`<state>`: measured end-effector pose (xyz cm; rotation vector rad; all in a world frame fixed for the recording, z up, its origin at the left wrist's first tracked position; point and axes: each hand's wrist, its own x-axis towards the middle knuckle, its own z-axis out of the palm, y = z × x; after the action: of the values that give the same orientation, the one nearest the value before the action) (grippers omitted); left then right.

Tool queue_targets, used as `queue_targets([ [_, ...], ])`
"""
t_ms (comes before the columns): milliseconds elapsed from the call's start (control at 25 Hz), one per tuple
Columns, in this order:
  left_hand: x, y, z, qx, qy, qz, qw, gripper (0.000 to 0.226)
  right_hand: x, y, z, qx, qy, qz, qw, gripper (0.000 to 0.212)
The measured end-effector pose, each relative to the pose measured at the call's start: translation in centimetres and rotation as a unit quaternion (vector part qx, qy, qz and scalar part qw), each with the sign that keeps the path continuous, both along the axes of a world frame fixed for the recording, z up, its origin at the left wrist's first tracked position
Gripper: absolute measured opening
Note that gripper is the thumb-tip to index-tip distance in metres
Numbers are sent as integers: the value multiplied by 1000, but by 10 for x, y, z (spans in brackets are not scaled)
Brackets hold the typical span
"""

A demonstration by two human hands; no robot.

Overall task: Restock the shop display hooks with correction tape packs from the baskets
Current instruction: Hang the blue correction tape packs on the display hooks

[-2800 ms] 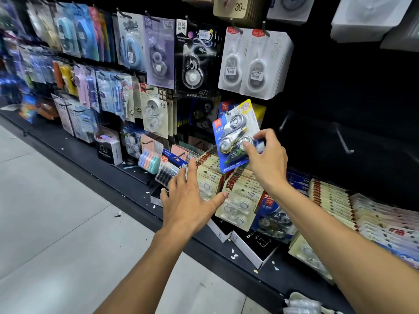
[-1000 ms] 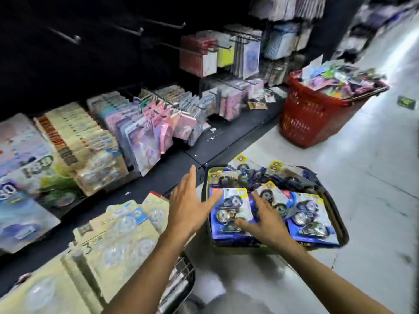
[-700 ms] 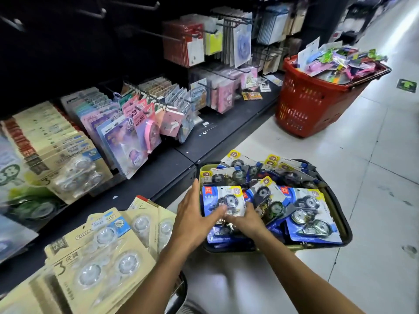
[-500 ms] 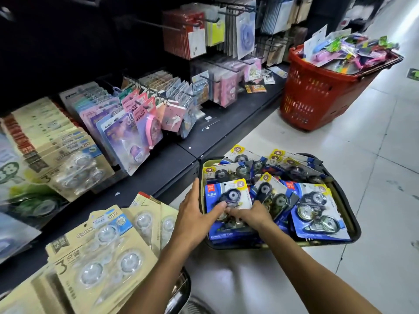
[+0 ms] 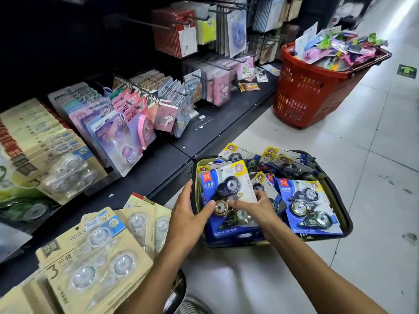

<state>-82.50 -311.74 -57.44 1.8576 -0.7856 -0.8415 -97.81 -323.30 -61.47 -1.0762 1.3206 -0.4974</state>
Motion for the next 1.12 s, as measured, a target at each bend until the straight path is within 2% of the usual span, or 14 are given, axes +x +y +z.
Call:
queue_targets([
  [80,-4,-5,6,-10,63,17,998,86,-17,0,15,0,-91,-12,996,70],
  [120,-8,-8,13,-12,132,28,991,88,-24,3,24,14,-147,-9,989,68],
  [200,-14,-16,20,-36,284,32,958,66,-28,12,35,52,-218,-1,974,56],
  [280,-17,-16,23,-40,353,5,935,61,-21,23,43,41,-219,13,975,47],
  [440,-9,-9,23,-40,335,12,941,64,-3,30,55,-38,-145,53,987,32],
  [520,-2,-9,23,-42,325,38,944,66,-6,16,47,-94,-17,59,994,49],
  [560,2,-9,22,-45,321,48,945,65,-12,3,38,-163,115,69,977,57],
  [600,5,-9,21,-52,317,63,945,61,-21,-12,28,-242,286,91,923,60],
  [640,8,-8,23,-60,314,79,944,56,-31,-24,17,-283,432,118,848,61],
  [680,12,-7,25,-68,315,94,942,51,-39,-33,6,-280,512,142,800,61],
  [760,18,-3,28,-80,316,112,939,48,-45,-41,-7,-247,555,182,773,58],
  [800,21,-1,29,-84,314,117,939,47,-43,-39,-10,-229,547,195,781,52],
  [960,43,16,38,-85,291,124,945,60,-27,-25,-10,-192,374,111,901,23],
  [1120,85,60,76,-103,250,127,954,80,-9,-7,52,-315,304,28,899,21],
])
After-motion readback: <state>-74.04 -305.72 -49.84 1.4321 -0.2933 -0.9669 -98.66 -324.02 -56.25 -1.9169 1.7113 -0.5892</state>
